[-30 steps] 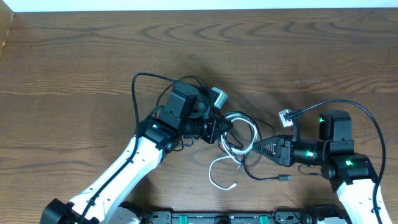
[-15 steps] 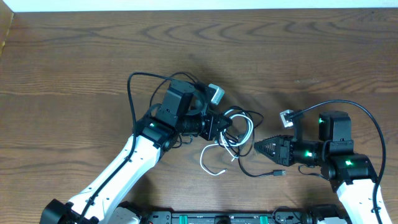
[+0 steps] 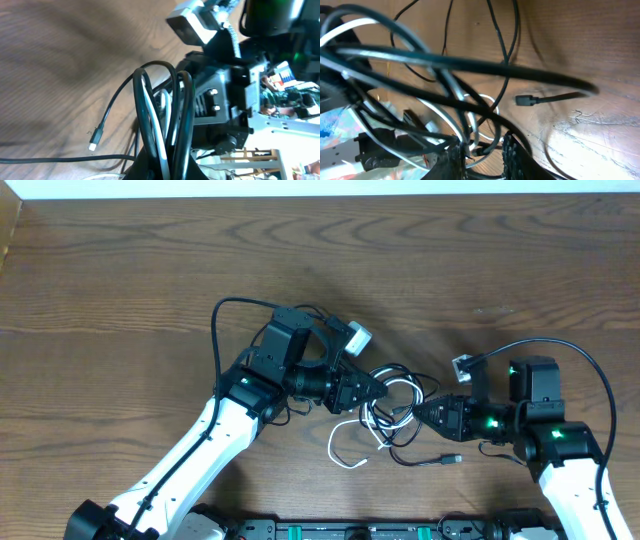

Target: Untangle cables

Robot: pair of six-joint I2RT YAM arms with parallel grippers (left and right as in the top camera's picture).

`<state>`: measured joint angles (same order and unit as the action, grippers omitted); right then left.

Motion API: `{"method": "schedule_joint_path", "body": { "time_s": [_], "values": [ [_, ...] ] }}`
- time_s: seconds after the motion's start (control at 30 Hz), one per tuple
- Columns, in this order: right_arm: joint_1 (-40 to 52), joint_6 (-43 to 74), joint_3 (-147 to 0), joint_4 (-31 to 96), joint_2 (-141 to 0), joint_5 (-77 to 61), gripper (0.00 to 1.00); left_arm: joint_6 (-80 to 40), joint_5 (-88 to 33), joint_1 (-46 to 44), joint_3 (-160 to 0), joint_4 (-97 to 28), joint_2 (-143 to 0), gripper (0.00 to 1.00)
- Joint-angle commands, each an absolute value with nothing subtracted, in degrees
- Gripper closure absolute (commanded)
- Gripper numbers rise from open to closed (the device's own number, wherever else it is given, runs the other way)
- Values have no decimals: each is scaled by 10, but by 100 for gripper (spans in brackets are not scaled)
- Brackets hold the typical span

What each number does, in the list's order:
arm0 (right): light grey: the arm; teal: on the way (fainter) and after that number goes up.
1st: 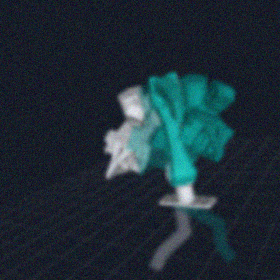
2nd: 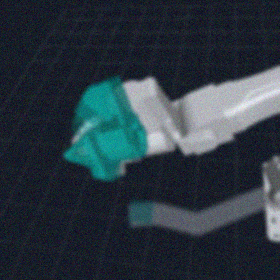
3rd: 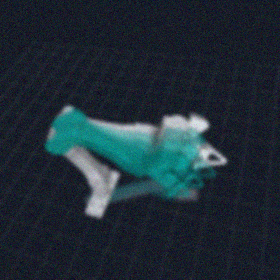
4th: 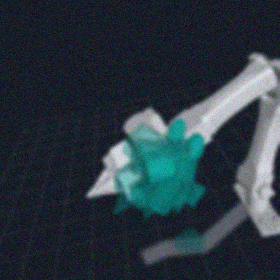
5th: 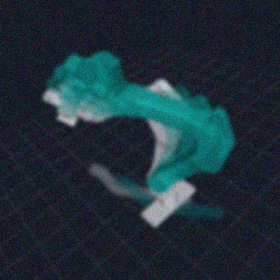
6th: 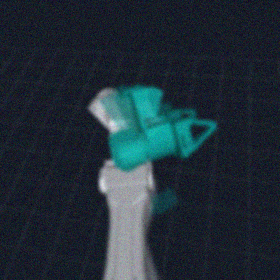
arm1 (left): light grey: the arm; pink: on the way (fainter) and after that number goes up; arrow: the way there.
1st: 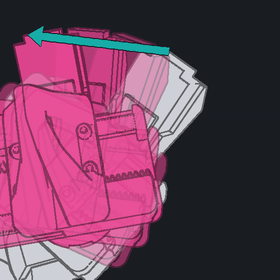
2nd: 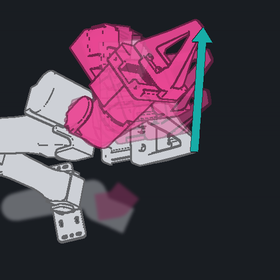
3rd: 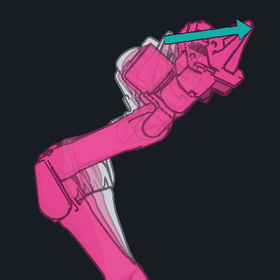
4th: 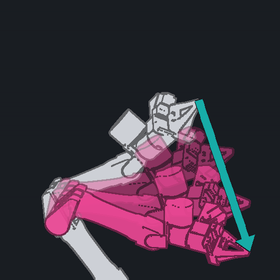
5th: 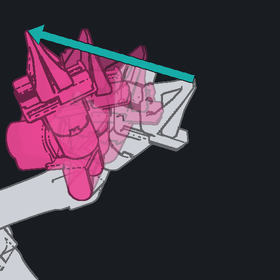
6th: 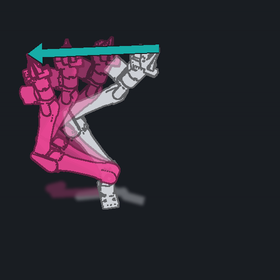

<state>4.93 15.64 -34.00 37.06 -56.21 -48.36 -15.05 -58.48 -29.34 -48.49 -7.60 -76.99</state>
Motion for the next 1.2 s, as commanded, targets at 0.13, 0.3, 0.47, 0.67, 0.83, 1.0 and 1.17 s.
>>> {"method": "schedule_joint_path", "body": {
  "time_s": [0.13, 0.3, 0.47, 0.67, 0.83, 1.0, 1.17],
  "values": [
    [50, 145, -347, 353, -566, -539, 77, -151, -611, -292, -486, -74, -765, 92],
    [50, 145, -347, 347, -568, -539, 89, -151, -611, -292, -486, -74, -765, 92],
    [50, 145, -347, 347, -572, -540, 99, -151, -610, -292, -486, -74, -765, 92],
    [50, 133, -347, 347, -572, -585, 99, -151, -552, -292, -486, -79, -765, 92],
    [49, 106, -347, 343, -572, -652, 99, -151, -493, -292, -486, -94, -765, 91],
    [49, 104, -347, 334, -572, -677, 99, -151, -486, -292, -486, -102, -765, 76],
    [49, 104, -347, 329, -572, -677, 99, -151, -453, -292, -486, -116, -765, 30]
  ]
}}
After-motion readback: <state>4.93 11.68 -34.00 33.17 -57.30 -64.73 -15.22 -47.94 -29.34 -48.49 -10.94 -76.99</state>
